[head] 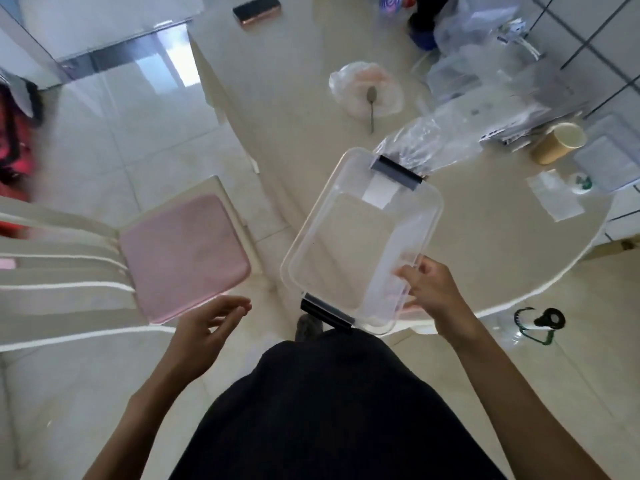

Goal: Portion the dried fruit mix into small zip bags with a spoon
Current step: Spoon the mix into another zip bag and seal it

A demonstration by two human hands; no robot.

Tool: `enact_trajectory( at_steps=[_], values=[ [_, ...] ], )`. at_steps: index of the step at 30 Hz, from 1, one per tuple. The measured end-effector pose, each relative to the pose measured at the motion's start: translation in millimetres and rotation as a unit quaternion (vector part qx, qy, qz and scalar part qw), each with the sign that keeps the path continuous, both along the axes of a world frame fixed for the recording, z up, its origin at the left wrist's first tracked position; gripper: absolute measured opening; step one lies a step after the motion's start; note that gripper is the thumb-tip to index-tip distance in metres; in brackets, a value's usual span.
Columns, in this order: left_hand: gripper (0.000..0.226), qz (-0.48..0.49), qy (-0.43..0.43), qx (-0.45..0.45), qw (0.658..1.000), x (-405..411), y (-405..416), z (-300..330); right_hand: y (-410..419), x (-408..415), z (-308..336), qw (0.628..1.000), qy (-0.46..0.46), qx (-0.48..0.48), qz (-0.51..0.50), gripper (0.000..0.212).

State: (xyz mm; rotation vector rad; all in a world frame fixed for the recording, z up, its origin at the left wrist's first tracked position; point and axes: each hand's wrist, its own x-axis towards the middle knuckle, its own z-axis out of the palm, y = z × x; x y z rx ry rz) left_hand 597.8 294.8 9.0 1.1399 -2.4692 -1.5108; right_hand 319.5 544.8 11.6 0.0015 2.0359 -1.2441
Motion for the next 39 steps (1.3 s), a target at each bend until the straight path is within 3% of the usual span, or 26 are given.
enact_trajectory(
  at_steps=[7,12,14,16,25,27,31,33,36,39],
  values=[
    [0.022,-0.150,-0.035,0.017,0.988,-76.5,-94.4,-9.3,-2.9,-18.2,-6.7,0.991,0.018,0.057,-0.121,0.022],
    [0.023,-0.273,-0.006,0.052,0.960,-158.5,-157.4,-22.1,4.1,-31.0,-16.7,0.958,0.019,0.123,-0.257,0.018],
    [0.020,-0.293,-0.001,0.073,0.953,-181.5,-170.7,-26.8,9.0,-38.6,-14.9,0.955,0.006,0.140,-0.262,0.021],
    [0.015,-0.397,-0.006,0.081,0.914,-234.7,-202.4,-27.1,1.2,-42.3,-10.0,0.926,-0.005,0.153,-0.345,0.024],
    [0.011,-0.497,0.015,0.111,0.860,-345.6,-220.5,-41.8,-5.2,-44.9,-11.6,0.898,-0.047,0.159,-0.407,0.041],
    [0.013,-0.513,0.019,0.102,0.852,-359.9,-216.5,-47.2,-7.8,-48.5,-10.8,0.892,-0.037,0.174,-0.416,0.045],
    [0.023,-0.539,0.019,0.092,0.837,-386.5,-198.9,-50.0,-15.6,-64.2,1.6,0.857,0.074,0.346,-0.375,0.050],
    [0.025,-0.551,0.022,0.090,0.829,-402.9,-185.2,-46.4,-25.2,-77.1,11.3,0.847,0.130,0.384,-0.344,0.052],
    [0.023,-0.568,0.044,0.064,0.819,-437.2,-158.2,-36.2,-42.7,-103.4,23.8,0.858,0.185,0.367,-0.307,0.050],
    [0.024,-0.576,0.101,-0.022,0.811,-481.2,-124.1,-23.7,-59.8,-131.1,29.8,0.891,0.207,0.323,-0.244,0.047]
  ],
)
